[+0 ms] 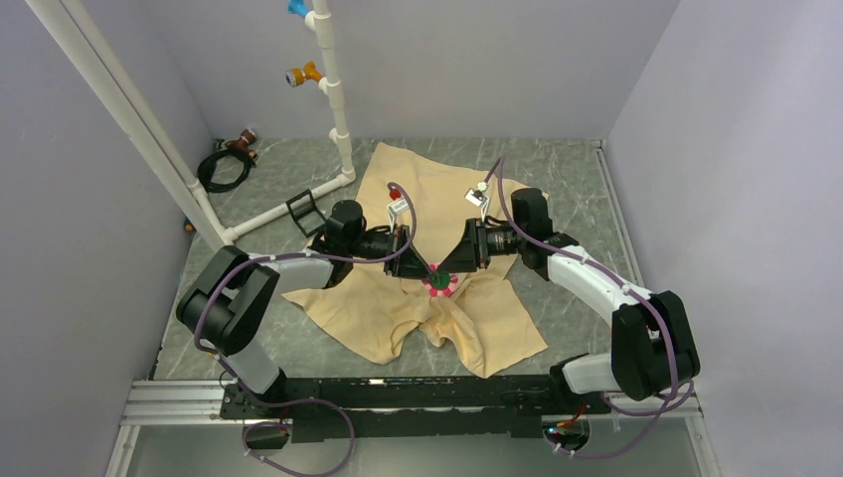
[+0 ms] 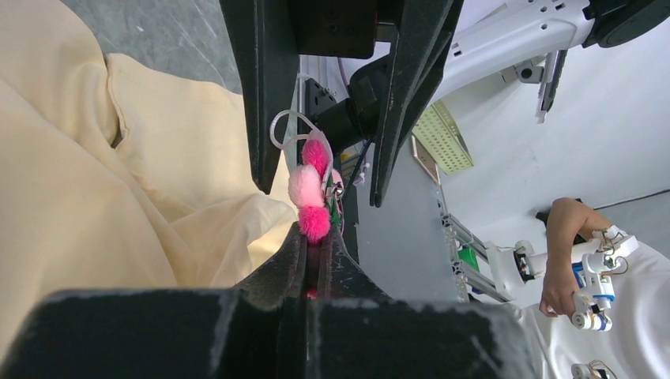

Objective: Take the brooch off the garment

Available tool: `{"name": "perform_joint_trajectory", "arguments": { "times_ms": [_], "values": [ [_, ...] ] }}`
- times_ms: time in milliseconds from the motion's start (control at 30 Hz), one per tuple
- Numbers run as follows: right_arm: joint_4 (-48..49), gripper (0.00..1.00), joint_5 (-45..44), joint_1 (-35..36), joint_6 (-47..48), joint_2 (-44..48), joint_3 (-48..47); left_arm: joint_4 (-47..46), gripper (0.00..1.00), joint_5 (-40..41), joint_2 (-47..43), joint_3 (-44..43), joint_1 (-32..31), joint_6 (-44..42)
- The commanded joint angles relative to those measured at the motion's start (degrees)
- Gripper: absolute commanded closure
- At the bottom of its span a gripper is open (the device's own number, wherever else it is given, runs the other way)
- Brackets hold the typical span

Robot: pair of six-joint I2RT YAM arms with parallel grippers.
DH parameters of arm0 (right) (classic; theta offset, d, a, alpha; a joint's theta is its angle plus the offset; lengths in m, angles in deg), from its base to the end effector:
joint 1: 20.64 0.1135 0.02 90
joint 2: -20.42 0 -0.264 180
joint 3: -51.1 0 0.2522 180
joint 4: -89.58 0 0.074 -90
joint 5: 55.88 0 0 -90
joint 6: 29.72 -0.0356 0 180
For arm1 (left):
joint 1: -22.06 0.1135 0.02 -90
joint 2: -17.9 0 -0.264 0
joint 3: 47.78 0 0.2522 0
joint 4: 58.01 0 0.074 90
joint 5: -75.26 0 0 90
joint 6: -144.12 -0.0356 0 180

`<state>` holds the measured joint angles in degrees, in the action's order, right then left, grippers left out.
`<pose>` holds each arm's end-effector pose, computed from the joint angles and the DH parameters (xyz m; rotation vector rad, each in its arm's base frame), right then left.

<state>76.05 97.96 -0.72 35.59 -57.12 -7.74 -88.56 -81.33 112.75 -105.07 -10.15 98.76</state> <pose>0.2503 0.1247 0.2426 -0.6257 2.1013 1.6291 0.2616 -0.2034 0.2121 0.8310 1.8717 -1.8845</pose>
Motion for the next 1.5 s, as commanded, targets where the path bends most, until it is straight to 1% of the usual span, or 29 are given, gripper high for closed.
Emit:
{"name": "perform_joint_trajectory", "arguments": {
  "times_ms": [0,67,133,200,400,467,533,567,633,667,733,833,867,933,1033,1100,1200,1233,1300,1333,1367,1400,1433,1467],
  "values": [
    [0.21,0.48,3.25,-0.22,1.93,0.76,-3.16,-4.28,1.00,-1.36,-0.75,-1.55,-0.15,0.86],
    [-0.04,0.48,4.18,-0.84,2.44,1.29,-3.00,-4.77,1.00,-1.57,-1.09,-1.29,0.14,1.08],
    [-2.96,0.56,4.39,-1.23,4.80,1.87,-3.27,-5.09,1.00,-1.83,-1.39,-1.17,0.66,1.11],
    [-4.93,0.61,4.47,-1.44,7.16,2.24,-3.40,-6.71,1.00,-2.06,-1.58,-0.83,1.22,2.39],
    [-2.29,0.66,6.24,-1.47,5.25,2.73,-2.10,-9.35,1.00,-2.56,-1.55,-0.46,1.65,4.10],
    [-1.79,0.70,6.32,-1.47,5.05,2.73,-1.88,-10.49,1.00,-2.81,-1.36,-0.42,1.66,4.83],
    [-1.41,0.78,6.53,-1.47,4.96,2.76,-1.81,-11.35,1.00,-2.93,-1.33,-0.42,1.63,5.33],
    [-1.11,0.85,6.63,-1.47,4.84,2.79,-1.73,-11.40,0.96,-3.10,-1.38,-0.48,1.69,5.42],
    [-0.64,1.00,6.85,-1.47,4.93,2.77,-1.61,-11.64,0.81,-3.70,-1.42,-0.79,1.67,5.72],
    [-0.74,1.00,6.89,-1.47,5.39,2.87,-1.71,-12.19,0.77,-3.88,-1.42,-0.85,1.70,6.47],
    [-0.62,1.00,7.06,-1.47,5.66,3.07,-1.60,-13.67,0.71,-4.10,-1.63,-0.74,1.92,7.66],
    [-0.58,1.00,7.67,-1.47,4.80,3.15,-1.33,-16.68,0.68,-4.57,-1.68,-0.30,2.38,9.93],
    [1.08,1.00,7.89,-1.53,4.23,3.17,-1.32,-18.33,0.68,-4.72,-1.62,-0.14,2.53,10.81],
    [2.29,1.00,8.30,-1.64,3.20,3.18,-1.03,-21.46,0.71,-5.09,-1.32,0.21,2.82,13.01],
    [3.46,1.00,8.34,-1.72,2.21,3.03,-0.81,-24.96,0.82,-5.37,-0.76,0.46,2.85,15.58],
    [3.82,1.00,8.33,-1.73,1.91,3.07,-0.77,-25.67,0.91,-5.36,-0.63,0.38,2.85,16.22],
    [4.19,1.00,8.22,-1.73,1.59,3.10,-0.73,-25.07,1.00,-5.32,-1.01,0.16,2.86,15.91],
    [4.00,0.98,8.08,-1.73,1.65,3.06,-0.78,-24.52,1.00,-5.31,-1.17,0.12,2.85,15.53],
    [3.15,0.75,7.70,-1.82,1.82,2.79,-0.99,-22.15,1.00,-5.23,-1.79,0.03,3.04,13.77],
    [2.71,0.61,7.66,-2.08,1.68,2.53,-1.23,-19.67,1.00,-4.81,-2.41,-0.06,3.38,11.91],
    [2.59,0.51,7.66,-2.74,1.36,2.36,-1.31,-15.71,1.00,-4.25,-3.42,-0.25,3.97,8.73],
    [2.73,0.43,7.43,-3.62,0.98,2.31,-1.41,-8.18,1.00,-3.52,-4.71,-0.64,4.77,4.82],
    [2.80,0.37,7.26,-4.64,0.84,2.35,-1.50,-1.23,1.00,-2.55,-6.12,-1.42,5.51,-0.97],
    [3.20,0.34,7.37,-6.21,0.57,2.45,-1.44,8.34,1.00,-1.15,-7.82,-2.75,6.24,-7.23]
  ]
}}
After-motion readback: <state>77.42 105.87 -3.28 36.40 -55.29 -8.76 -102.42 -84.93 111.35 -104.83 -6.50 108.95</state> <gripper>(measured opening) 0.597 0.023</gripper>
